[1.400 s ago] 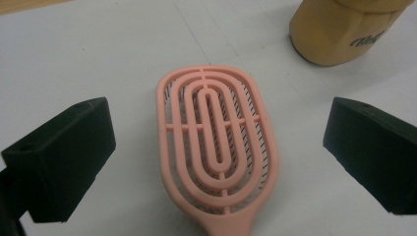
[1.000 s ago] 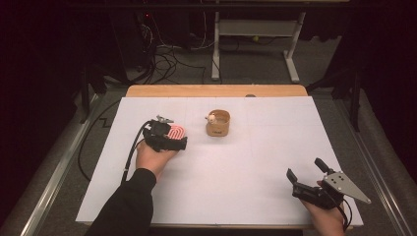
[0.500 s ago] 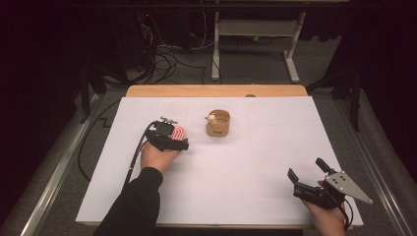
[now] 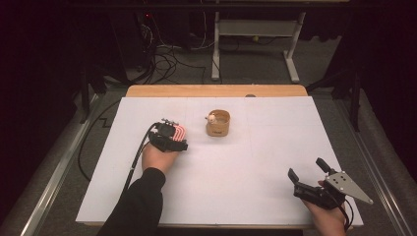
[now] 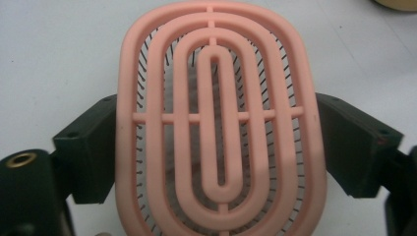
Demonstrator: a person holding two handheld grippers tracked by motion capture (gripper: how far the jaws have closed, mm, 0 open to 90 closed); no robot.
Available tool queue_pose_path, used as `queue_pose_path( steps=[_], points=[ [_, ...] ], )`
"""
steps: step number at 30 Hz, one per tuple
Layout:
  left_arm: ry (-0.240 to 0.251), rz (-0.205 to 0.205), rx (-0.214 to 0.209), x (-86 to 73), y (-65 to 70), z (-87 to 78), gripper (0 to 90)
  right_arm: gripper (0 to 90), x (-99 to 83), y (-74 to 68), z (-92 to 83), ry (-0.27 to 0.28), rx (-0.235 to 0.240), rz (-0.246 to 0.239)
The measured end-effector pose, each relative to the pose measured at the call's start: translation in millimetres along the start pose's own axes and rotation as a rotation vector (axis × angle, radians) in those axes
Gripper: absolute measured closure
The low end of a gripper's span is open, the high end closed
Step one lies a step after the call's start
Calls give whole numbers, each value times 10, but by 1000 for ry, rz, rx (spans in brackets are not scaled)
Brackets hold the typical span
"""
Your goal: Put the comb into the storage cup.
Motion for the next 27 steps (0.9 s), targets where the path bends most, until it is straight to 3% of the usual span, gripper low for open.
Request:
queue_pose_path(
  steps=[13, 18, 27],
  points=[
    [-15, 21, 5, -11, 22, 8, 177, 16, 5, 1, -8, 2, -1, 2],
    [-16, 5, -13, -5, -6, 11, 180, 16, 6, 2, -9, 2, -2, 1],
    [-7, 19, -17, -9, -14, 5, 183, 16, 9, 5, -12, 7, -5, 0]
  ],
)
Point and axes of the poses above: each handheld gripper's, and its own axes: z roughly forward along the jaws, x roughly out of its top, y roughly to its right, the point moved 1 cm from there along z, roughly forward along the jaws, and after that the axes turned 2 degrees about -x, right-handed, at the moved point
